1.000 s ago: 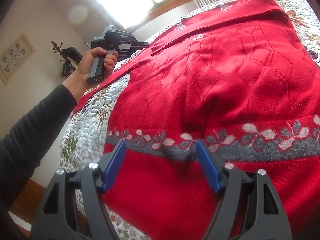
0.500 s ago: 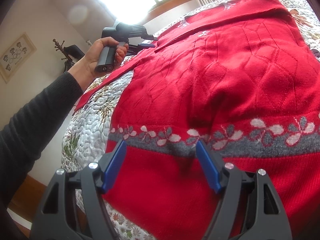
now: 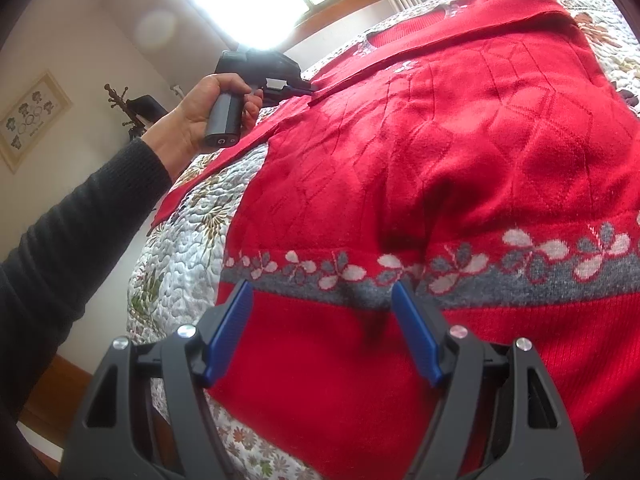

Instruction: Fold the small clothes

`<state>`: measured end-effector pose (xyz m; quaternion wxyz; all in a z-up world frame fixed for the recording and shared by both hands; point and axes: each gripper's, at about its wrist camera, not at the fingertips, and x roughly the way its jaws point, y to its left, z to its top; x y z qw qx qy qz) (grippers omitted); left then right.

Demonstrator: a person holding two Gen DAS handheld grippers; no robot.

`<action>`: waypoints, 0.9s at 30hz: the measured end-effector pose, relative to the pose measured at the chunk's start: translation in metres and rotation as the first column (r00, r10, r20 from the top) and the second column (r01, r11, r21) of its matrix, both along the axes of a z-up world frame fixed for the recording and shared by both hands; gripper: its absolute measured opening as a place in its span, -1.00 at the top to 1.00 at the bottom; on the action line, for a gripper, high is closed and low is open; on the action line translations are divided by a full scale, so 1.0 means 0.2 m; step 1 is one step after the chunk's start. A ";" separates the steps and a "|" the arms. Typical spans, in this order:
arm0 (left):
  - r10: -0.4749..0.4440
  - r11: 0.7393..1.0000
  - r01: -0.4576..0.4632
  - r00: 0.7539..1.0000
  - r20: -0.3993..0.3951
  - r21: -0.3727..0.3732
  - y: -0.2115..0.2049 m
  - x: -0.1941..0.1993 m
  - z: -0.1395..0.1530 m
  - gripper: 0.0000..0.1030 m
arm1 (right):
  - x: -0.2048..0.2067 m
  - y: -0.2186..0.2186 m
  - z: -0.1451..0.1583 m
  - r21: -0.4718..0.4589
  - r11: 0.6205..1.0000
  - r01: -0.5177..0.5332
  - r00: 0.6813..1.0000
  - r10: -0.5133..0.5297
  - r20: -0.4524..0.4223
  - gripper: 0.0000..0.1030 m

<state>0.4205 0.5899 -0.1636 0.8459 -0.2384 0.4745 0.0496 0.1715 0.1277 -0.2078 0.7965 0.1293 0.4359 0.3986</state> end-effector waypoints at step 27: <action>-0.033 0.996 0.038 0.998 0.051 -0.085 0.00 -0.13 -0.09 0.77 | -0.07 0.01 0.04 0.012 1.000 -0.018 1.000 0.018 0.002 -0.41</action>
